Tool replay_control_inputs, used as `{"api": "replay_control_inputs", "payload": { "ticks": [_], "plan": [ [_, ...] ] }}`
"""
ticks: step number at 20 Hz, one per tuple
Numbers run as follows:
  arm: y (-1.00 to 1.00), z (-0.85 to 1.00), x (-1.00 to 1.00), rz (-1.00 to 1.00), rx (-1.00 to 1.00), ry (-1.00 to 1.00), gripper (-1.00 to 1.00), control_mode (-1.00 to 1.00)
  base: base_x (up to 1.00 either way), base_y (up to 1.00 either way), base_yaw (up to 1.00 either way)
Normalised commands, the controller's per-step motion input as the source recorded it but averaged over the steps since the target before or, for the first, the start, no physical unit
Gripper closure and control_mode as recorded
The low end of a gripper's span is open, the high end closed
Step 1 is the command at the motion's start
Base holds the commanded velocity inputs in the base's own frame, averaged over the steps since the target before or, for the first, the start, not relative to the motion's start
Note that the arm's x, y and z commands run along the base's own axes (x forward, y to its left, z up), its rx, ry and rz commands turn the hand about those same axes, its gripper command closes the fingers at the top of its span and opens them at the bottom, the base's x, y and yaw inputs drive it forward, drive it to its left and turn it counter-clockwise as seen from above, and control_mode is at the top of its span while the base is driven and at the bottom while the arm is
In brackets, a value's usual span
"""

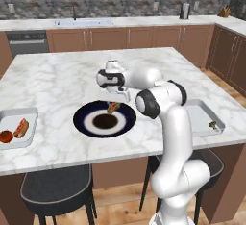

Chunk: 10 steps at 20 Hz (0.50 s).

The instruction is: Place one cooked food and one vegetable from the large plate to each tupperware container.

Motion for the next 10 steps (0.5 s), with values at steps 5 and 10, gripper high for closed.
{"api": "replay_control_inputs", "payload": {
  "ticks": [5, 10],
  "plan": [
    [-0.99, 0.48, -0.13, 0.45, 0.00, -0.03, 1.00, -1.00, 0.00, 0.00, 0.00],
    [-1.00, 0.37, -0.16, 0.48, -0.05, 0.00, 1.00, -1.00, 0.00, 0.00, 0.00]
  ]
}}
